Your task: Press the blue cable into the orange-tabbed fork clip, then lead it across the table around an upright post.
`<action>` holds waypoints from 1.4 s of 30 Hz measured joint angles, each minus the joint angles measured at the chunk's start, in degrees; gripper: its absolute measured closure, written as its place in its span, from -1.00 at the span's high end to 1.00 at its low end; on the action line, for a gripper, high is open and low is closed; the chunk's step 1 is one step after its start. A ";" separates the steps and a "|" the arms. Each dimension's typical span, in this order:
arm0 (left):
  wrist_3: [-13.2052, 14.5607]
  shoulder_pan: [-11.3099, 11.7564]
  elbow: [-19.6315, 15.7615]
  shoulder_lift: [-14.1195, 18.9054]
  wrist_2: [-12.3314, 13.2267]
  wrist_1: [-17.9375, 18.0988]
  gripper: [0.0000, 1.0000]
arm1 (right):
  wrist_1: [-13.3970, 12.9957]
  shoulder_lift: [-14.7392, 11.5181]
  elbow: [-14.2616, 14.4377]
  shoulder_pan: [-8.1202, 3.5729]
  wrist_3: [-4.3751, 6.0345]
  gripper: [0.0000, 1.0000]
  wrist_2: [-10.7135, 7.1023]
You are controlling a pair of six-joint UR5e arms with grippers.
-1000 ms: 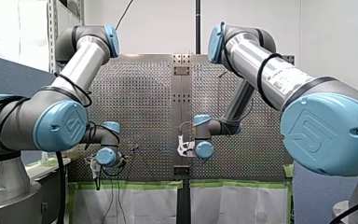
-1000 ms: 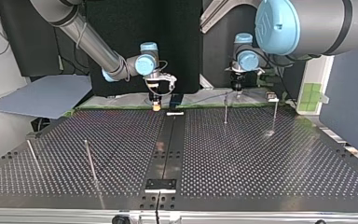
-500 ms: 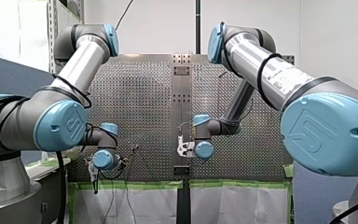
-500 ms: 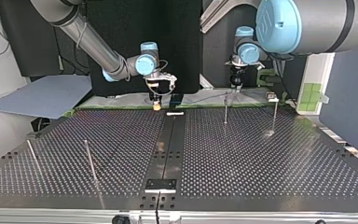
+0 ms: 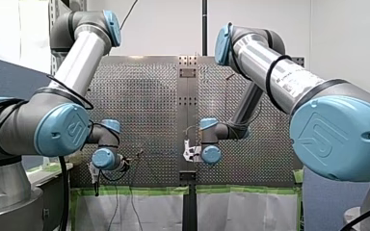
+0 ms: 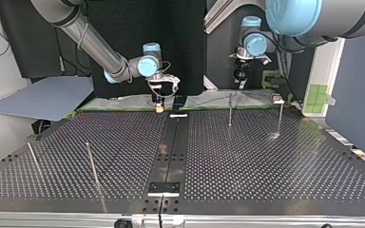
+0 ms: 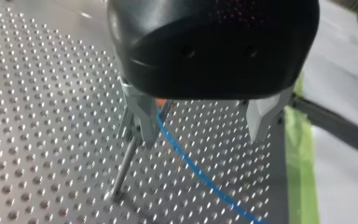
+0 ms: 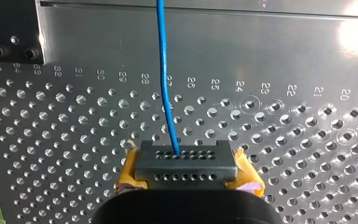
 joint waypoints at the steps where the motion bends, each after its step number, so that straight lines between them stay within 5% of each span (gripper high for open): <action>1: 0.18 -0.11 -0.49 0.50 0.30 -0.36 0.91 | -0.01 0.00 0.00 0.01 0.00 -1.00 0.01; 12: 0.28 -0.93 -1.79 6.71 5.00 0.03 0.96 | 0.01 0.00 0.01 -0.05 0.02 -1.00 -0.03; 23: -0.46 -0.96 -1.80 12.11 3.33 0.55 0.96 | 0.13 0.00 0.01 -0.22 0.01 -1.00 -0.11; 33: 3.78 -1.29 -0.37 7.76 -1.82 0.37 0.96 | 0.13 0.00 0.00 -0.23 0.02 -1.00 -0.12; 42: 4.25 -1.40 0.45 3.50 -2.72 0.36 0.96 | 0.13 0.00 0.00 -0.23 -0.01 -1.00 -0.12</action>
